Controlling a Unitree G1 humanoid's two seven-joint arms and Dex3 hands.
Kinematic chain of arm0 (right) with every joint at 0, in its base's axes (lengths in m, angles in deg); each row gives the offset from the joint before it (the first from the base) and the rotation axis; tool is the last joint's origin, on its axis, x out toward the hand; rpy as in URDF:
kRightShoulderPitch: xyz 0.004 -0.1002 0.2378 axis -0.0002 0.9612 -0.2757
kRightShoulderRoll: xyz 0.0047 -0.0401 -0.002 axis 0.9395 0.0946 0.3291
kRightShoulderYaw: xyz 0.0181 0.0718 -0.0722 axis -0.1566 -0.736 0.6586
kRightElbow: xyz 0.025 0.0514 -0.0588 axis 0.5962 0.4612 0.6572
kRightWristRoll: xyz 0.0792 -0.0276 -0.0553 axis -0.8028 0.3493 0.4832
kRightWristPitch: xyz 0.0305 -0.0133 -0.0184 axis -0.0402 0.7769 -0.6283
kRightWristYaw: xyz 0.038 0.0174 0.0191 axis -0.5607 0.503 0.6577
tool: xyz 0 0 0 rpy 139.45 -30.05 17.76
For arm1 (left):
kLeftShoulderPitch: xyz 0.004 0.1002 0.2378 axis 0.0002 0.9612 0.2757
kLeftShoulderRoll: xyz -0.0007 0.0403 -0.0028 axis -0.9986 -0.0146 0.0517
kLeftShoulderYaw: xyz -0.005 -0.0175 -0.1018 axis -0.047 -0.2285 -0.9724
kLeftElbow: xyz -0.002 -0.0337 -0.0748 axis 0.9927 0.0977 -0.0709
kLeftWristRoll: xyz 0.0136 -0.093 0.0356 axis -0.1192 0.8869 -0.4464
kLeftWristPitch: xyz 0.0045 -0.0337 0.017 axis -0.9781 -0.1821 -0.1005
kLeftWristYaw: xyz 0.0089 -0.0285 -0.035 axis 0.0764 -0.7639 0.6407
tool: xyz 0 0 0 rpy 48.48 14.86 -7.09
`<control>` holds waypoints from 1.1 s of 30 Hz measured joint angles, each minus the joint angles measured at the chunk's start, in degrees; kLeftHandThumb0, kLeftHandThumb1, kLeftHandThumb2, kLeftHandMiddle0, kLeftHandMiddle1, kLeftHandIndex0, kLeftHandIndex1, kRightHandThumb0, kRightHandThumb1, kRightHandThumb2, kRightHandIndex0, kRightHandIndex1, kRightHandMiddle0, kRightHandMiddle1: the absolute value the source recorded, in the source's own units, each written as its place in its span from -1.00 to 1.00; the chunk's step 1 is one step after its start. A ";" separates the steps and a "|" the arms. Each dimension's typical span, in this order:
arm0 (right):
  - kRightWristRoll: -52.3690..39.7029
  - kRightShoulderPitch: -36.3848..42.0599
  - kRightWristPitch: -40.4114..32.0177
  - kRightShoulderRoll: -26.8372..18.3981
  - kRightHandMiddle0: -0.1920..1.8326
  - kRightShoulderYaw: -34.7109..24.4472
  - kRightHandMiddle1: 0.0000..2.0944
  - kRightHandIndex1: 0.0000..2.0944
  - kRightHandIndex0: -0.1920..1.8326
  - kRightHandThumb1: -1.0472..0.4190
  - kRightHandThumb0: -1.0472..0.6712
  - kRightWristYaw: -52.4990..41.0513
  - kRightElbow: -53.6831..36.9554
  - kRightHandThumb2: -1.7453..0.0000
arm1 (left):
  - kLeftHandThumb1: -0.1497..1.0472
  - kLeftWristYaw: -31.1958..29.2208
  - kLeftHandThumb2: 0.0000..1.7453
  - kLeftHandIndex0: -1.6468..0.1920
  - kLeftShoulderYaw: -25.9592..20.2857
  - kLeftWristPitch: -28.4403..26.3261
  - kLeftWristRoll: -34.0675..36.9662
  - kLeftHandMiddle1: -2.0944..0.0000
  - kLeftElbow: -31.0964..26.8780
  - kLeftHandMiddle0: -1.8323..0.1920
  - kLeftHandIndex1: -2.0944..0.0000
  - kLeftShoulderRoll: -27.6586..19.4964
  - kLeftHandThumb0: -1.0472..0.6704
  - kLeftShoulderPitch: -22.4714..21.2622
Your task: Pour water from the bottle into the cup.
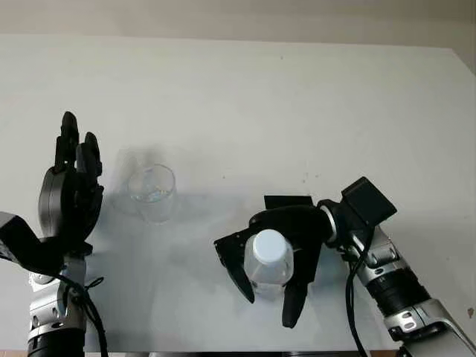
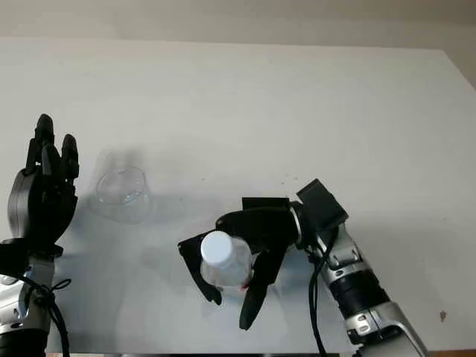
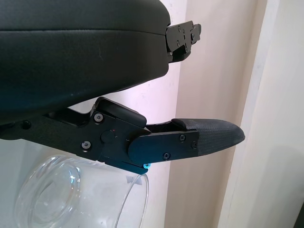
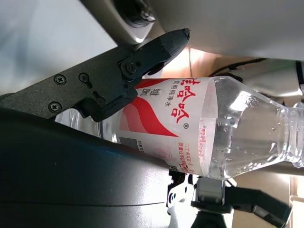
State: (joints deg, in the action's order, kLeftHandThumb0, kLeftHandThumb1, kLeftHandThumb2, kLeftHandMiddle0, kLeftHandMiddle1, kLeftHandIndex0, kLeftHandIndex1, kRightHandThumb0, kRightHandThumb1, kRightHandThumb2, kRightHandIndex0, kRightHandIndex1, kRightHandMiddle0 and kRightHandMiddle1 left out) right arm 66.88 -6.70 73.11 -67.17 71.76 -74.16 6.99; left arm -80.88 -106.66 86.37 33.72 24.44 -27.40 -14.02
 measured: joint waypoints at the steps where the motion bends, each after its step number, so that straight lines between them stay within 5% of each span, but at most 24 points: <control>1: 0.01 0.20 -1.53 -0.17 0.52 0.00 1.00 1.00 0.73 -0.94 -0.40 0.78 -0.88 0.93 | 1.00 -0.01 -0.45 0.97 0.00 0.00 0.01 0.95 -0.05 0.98 0.95 0.00 -0.69 0.00; 6: 1.83 2.66 -4.69 -0.80 0.69 -0.95 1.00 1.00 0.83 -1.00 -0.39 8.80 -6.17 0.80 | 1.00 -0.19 -0.45 0.97 -0.13 0.01 0.06 0.95 -0.05 0.98 0.95 -0.01 -0.69 0.03; 12: 4.34 8.09 7.01 5.75 0.60 -6.11 1.00 1.00 0.98 -1.00 -0.33 25.35 -4.35 0.51 | 1.00 -0.78 -0.44 0.96 -0.34 0.01 0.14 0.95 0.03 0.97 0.94 -0.06 -0.68 0.02; 16: 5.46 7.53 8.17 8.21 0.48 -9.42 1.00 1.00 0.99 -1.00 -0.32 34.59 0.02 0.48 | 1.00 -0.77 -0.43 0.96 -0.43 0.01 0.14 0.95 0.07 0.97 0.94 -0.07 -0.67 0.03; 24: 10.90 -6.16 15.13 11.56 0.45 -14.34 1.00 1.00 1.00 -1.00 -0.29 50.18 16.83 0.35 | 1.00 -0.71 -0.42 0.97 -0.36 -0.10 0.14 0.95 0.23 0.98 0.95 -0.07 -0.66 -0.12; 29: 18.55 -16.16 20.05 11.60 0.81 -13.92 1.00 1.00 0.97 -1.00 -0.19 59.16 26.01 0.34 | 1.00 -0.76 -0.42 0.97 -0.17 0.03 0.14 0.95 0.44 0.97 0.95 -0.07 -0.66 -0.12; 33: 27.12 -24.13 24.10 11.11 0.20 -11.13 1.00 1.00 0.47 -1.00 -0.12 67.09 34.80 0.43 | 1.00 -0.74 -0.42 0.97 -0.05 0.19 0.12 0.95 0.90 0.98 0.95 -0.06 -0.67 -0.19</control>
State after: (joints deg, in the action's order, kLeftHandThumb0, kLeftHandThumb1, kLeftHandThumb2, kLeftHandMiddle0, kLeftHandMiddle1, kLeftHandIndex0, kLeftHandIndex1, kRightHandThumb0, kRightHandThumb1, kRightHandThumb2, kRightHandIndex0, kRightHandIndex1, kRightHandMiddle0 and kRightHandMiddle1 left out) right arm 94.00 -30.83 97.21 -56.06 60.63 -7.07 41.79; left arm -81.62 -106.70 86.56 33.84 25.33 -27.46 -14.20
